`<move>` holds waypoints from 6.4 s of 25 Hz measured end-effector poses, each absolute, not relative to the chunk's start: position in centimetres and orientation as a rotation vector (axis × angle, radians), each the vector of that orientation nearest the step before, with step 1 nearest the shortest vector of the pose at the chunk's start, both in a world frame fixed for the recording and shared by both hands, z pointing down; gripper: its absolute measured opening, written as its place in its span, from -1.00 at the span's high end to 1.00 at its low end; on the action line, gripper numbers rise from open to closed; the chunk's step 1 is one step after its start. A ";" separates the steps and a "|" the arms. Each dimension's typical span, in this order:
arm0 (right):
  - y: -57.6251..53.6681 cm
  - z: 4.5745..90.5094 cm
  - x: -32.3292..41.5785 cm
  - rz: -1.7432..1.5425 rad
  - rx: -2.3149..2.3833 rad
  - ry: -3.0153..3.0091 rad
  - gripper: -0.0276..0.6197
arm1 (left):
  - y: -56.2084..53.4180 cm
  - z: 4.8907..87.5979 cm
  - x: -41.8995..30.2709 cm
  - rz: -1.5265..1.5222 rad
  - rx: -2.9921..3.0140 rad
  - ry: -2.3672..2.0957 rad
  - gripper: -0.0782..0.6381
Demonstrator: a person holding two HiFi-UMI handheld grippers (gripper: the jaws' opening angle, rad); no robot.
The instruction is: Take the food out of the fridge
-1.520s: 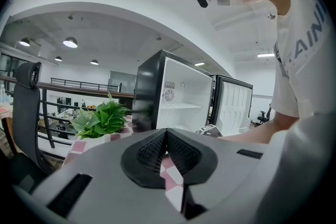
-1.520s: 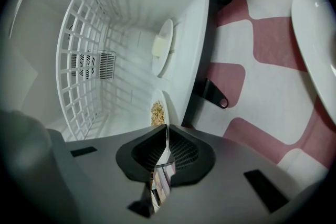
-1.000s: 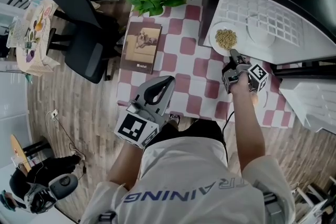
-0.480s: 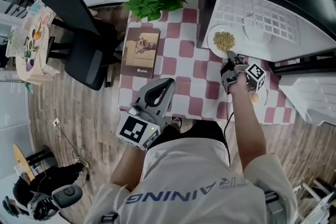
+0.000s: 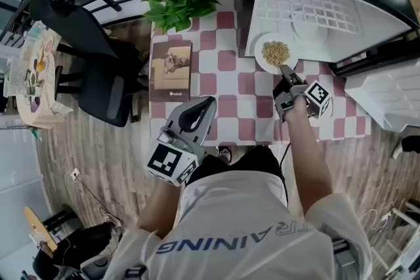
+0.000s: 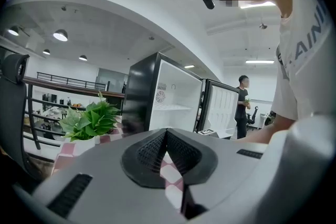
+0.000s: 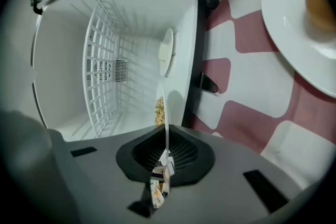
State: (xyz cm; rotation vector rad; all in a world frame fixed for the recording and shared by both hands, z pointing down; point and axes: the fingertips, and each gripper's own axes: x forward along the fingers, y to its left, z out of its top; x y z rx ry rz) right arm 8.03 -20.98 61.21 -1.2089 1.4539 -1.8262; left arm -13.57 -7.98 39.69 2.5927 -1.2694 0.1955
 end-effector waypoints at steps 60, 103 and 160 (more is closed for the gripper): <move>-5.0 64.5 9.6 -1.844 -1.193 1.616 0.25 | -5.3 40.6 -5.8 0.252 2.700 -1.003 0.76; -0.1 68.5 7.1 -1.608 -1.486 3.299 -0.07 | -4.1 40.4 -5.4 0.210 2.716 -0.974 0.76; -7.7 34.1 16.9 -0.550 -1.668 2.489 0.85 | -6.2 29.9 -0.3 0.094 2.972 -1.075 0.76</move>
